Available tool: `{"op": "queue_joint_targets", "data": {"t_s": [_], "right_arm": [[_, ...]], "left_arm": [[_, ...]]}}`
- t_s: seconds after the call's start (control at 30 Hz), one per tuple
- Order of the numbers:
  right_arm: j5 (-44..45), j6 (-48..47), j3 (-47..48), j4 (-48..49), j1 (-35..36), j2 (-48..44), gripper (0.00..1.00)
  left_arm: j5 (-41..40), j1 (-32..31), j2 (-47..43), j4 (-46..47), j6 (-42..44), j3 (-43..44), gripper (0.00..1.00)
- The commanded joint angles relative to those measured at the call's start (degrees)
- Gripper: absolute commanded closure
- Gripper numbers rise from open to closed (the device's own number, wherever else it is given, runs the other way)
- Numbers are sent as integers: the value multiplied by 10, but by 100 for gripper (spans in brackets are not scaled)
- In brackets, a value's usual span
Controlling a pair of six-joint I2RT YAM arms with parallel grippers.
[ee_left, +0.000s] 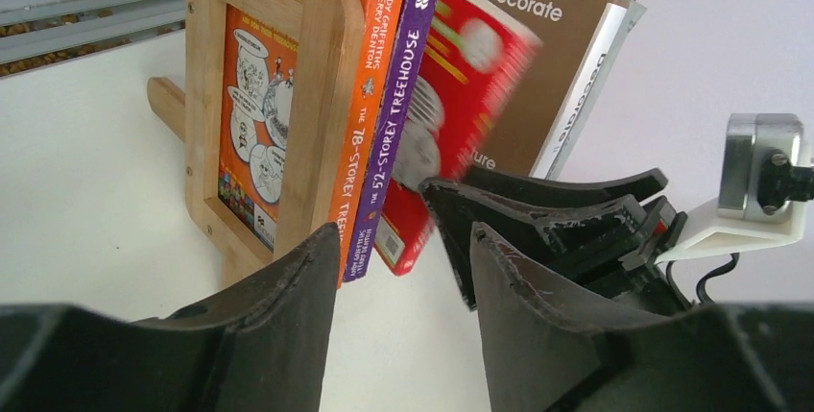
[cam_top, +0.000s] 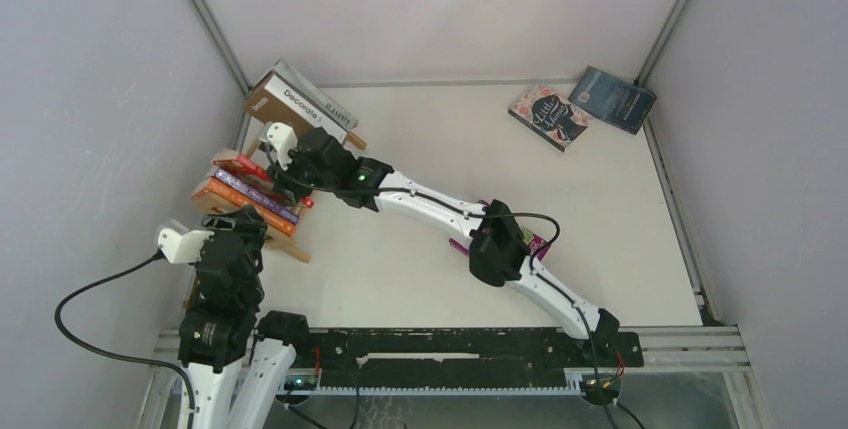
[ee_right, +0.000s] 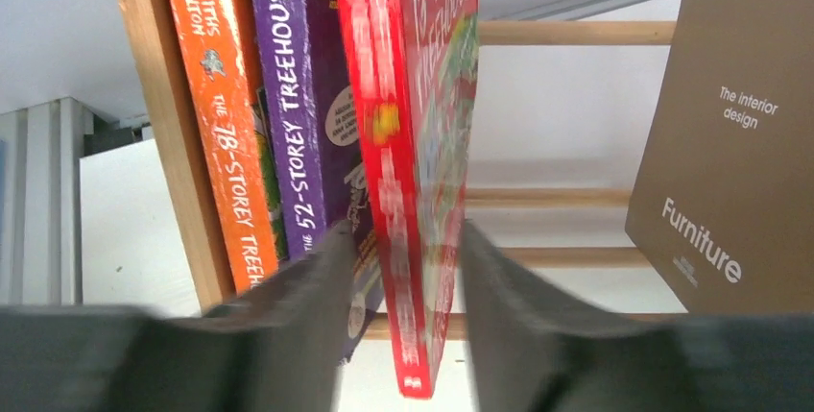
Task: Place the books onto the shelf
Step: Place the book on the shelf.
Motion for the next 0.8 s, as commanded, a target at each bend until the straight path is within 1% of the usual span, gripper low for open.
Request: {"op": "queue_joint_targets", "data": {"t_s": [0.0,0.07,0.13,0.37,0.6,0.77], "right_arm": [[1,12,15,43,14,-9,40],[3,12,13,43,15,-10,34],[5,11,12,42,16,-14,33],[20,1,2,38,17,-37,33],[17,2,-6,29,9,-64,34],[13,5,-54,51,8,-100,35]], "left_arm": [[-6,-3,-9,21,-1,-11,42],[-6,-3,-12,19,-5,-15,42],[-5,-3,-16,17,-9,-18,42],[-3,-3,-15,17,-15,-13,41],[-8,-3,-13,13,-20,-2,41],[-10,-3,-22,0,-28,0,42]]}}
